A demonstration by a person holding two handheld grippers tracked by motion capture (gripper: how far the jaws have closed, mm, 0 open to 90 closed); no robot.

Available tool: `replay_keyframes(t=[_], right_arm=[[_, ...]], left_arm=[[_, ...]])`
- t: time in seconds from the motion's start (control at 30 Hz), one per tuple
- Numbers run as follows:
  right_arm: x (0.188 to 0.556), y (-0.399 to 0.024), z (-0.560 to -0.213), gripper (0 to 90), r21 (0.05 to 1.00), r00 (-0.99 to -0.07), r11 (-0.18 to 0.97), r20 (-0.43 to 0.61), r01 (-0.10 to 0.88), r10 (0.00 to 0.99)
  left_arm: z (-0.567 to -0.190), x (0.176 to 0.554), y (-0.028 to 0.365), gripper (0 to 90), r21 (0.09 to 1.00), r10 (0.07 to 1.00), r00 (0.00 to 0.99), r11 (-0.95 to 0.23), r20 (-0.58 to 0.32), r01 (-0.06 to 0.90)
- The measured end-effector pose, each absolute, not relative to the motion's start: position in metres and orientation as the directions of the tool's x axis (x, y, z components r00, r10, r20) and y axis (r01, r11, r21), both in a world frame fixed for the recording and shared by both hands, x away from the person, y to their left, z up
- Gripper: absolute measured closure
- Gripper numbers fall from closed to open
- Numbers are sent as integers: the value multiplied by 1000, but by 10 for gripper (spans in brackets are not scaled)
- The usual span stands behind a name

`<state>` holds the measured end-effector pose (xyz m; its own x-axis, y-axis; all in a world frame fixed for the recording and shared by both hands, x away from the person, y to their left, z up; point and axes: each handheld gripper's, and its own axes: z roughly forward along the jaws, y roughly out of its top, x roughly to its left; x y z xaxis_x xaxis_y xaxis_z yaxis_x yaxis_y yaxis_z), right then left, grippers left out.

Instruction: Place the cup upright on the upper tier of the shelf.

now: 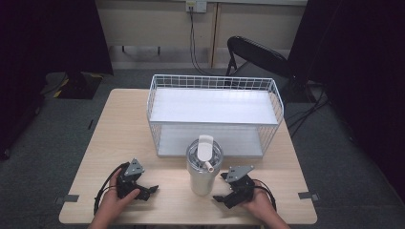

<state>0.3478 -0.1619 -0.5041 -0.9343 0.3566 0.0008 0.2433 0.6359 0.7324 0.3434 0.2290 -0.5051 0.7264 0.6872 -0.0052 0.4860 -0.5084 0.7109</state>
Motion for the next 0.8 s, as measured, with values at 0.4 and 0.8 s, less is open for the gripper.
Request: replay_keyframes(t=[0.4,0.8], right_arm=[[349,-166,-501,142,771,-907,548,91,326,411],[349,-169,-472,141,863,-917,431,84,263,391]], left_arm=[[-505,343,229,0,711,687,727,-509,-5,486],[-505,343,229,0,711,687,727,-509,-5,486]])
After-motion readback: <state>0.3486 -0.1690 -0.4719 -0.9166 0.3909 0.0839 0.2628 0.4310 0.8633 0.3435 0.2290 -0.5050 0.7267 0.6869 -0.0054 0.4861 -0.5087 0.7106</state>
